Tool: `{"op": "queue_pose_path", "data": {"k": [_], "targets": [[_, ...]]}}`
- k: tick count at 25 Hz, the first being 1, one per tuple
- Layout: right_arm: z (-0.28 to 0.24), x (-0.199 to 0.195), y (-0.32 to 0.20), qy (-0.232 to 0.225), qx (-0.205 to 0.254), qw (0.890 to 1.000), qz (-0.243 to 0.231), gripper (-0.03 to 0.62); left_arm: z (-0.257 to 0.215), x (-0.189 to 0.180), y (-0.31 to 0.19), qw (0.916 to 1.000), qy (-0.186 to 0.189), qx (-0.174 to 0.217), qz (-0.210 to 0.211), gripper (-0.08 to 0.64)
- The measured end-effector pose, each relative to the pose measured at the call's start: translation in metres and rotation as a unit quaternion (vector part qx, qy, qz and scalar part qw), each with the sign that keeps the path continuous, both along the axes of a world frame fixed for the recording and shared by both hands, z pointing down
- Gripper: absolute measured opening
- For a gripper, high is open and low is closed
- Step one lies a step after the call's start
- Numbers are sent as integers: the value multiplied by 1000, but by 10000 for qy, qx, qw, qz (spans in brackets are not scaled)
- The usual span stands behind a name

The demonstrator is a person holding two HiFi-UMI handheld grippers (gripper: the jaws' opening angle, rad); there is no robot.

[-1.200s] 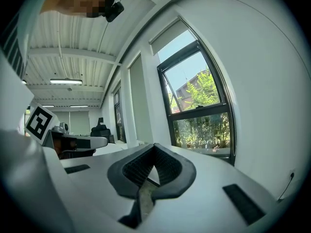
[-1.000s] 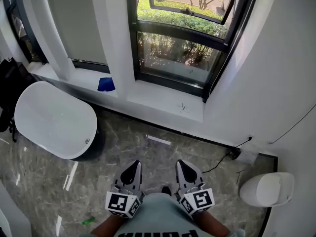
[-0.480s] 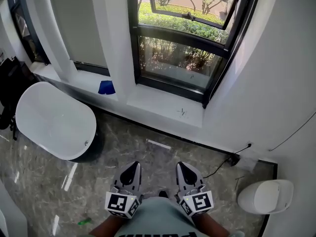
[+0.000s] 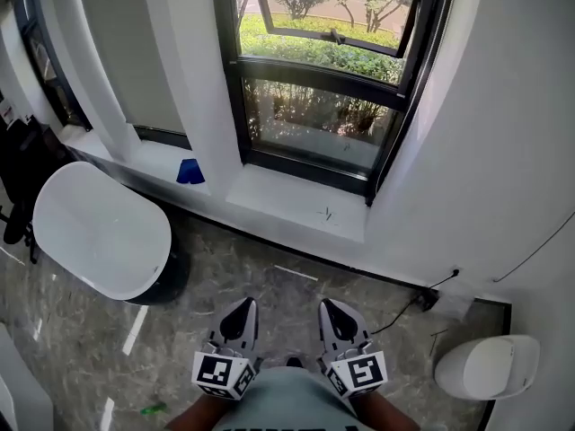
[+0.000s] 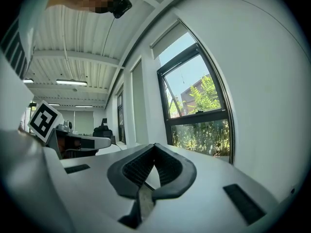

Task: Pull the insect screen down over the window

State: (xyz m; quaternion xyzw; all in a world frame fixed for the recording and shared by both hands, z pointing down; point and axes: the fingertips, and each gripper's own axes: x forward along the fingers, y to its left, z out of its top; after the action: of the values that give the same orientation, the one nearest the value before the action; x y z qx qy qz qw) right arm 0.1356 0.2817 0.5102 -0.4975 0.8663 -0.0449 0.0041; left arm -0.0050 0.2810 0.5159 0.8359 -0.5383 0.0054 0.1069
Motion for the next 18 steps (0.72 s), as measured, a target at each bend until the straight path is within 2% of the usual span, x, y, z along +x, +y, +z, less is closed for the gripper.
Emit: {"op": "queue_pose_path", "data": {"k": [9,18], "targets": [[8,18,-42,-51,-51,9999,135,-3,4,15,-44,9999,-95,-32,107,13],[11,5,-137,176,-90,9985,516,-3,7,-4,-156,9988,41,10,482,13]]}}
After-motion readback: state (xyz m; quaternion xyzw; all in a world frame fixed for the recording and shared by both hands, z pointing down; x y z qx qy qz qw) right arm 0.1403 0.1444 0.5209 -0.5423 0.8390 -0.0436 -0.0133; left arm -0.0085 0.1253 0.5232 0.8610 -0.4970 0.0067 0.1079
